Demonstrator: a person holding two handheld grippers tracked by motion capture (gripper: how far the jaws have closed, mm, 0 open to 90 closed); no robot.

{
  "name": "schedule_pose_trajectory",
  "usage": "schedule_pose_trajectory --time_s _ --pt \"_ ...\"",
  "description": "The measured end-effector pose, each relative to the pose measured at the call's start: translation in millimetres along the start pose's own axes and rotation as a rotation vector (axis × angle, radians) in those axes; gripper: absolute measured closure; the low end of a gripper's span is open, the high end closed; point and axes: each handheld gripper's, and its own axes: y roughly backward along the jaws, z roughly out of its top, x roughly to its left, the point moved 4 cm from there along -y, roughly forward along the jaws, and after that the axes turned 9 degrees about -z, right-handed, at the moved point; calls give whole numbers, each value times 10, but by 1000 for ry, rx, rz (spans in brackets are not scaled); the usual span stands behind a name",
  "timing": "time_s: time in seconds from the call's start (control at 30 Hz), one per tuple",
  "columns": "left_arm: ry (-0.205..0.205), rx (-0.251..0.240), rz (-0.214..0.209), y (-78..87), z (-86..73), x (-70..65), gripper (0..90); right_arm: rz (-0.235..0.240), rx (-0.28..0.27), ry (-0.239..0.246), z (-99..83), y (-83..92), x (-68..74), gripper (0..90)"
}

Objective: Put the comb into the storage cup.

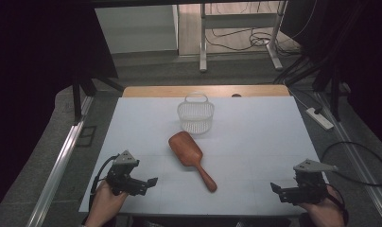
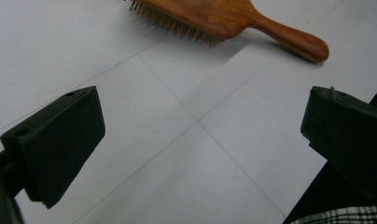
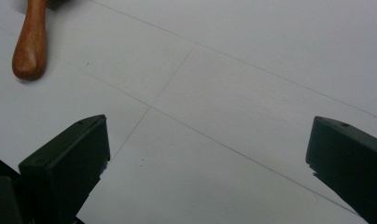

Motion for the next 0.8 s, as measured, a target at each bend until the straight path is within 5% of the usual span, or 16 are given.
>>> schedule_pose_trajectory --time_s 0.8 --pt "-66 69 -77 -366 332 -63 0 2 8 15 -2 -8 15 0"
